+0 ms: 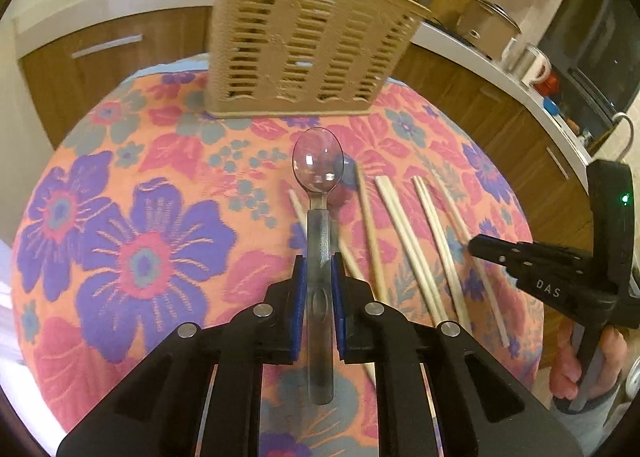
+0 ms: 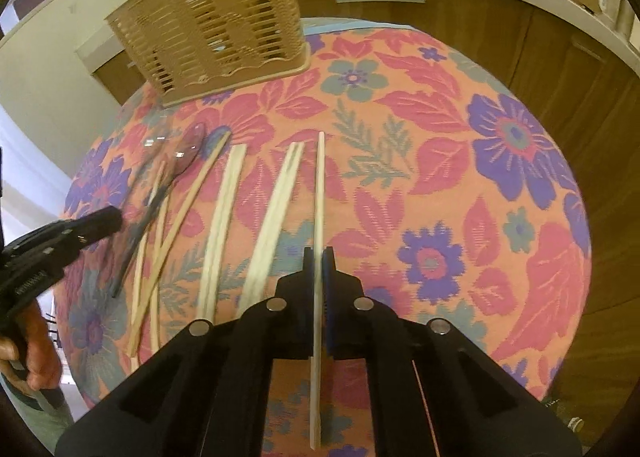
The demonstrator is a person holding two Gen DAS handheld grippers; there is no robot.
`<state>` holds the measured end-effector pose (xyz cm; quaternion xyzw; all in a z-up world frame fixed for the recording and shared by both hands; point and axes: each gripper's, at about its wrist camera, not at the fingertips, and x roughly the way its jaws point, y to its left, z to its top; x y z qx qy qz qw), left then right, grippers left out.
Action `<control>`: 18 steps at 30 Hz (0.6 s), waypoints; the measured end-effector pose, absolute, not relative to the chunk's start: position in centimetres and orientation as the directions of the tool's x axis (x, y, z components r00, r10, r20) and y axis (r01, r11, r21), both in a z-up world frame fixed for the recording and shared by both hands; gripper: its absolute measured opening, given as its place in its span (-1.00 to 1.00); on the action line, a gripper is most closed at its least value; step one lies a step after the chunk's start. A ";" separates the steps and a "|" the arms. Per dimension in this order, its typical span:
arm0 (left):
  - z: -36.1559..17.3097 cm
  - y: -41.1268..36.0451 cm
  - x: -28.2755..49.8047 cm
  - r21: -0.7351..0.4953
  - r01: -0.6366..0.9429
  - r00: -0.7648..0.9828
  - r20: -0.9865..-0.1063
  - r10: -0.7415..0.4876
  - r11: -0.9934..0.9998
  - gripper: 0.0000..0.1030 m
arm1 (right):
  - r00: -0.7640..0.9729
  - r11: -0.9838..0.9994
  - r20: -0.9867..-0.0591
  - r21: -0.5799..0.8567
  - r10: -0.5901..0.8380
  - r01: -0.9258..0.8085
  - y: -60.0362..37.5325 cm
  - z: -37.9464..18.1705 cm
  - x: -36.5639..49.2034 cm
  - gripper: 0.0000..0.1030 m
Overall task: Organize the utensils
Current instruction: 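Close the right gripper on one chopstick while the left gripper grasps a spoon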
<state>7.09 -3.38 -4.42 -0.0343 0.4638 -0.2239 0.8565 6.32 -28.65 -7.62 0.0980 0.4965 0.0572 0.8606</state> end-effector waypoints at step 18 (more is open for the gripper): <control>-4.7 -1.3 8.5 -0.124 0.307 0.443 -0.859 -0.257 0.944 -0.38 | 0.359 0.972 -0.904 0.231 0.231 -0.042 -29.9 -7.9 8.7 -0.48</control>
